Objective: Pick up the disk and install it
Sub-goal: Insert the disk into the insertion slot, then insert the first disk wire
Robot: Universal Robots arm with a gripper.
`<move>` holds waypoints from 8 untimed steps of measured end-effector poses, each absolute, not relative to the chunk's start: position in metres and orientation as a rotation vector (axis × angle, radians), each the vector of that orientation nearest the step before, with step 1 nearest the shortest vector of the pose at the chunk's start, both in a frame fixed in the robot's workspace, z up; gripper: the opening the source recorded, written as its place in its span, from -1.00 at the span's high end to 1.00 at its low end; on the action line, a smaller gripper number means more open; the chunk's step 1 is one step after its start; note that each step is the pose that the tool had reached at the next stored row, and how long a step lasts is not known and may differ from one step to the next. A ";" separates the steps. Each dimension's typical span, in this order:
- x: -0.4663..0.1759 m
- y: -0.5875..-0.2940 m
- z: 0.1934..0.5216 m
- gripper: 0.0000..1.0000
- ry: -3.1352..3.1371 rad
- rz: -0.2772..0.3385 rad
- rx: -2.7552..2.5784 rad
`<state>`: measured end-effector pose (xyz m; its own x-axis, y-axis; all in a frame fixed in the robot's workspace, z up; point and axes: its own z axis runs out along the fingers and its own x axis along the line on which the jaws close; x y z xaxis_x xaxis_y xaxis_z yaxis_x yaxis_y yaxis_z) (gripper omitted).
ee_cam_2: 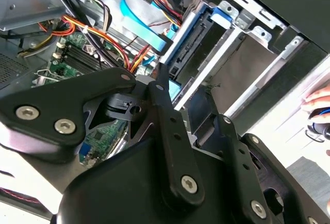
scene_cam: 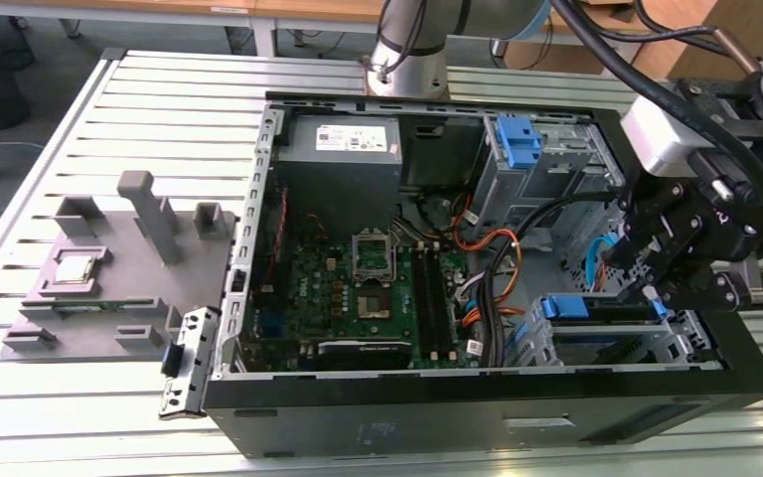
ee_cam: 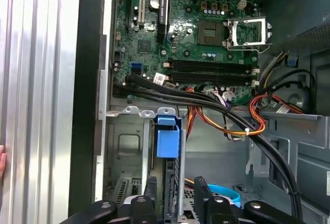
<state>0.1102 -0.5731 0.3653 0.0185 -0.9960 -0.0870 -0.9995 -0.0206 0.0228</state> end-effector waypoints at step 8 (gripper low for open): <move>0.110 -0.571 0.365 0.16 2.167 0.121 -2.210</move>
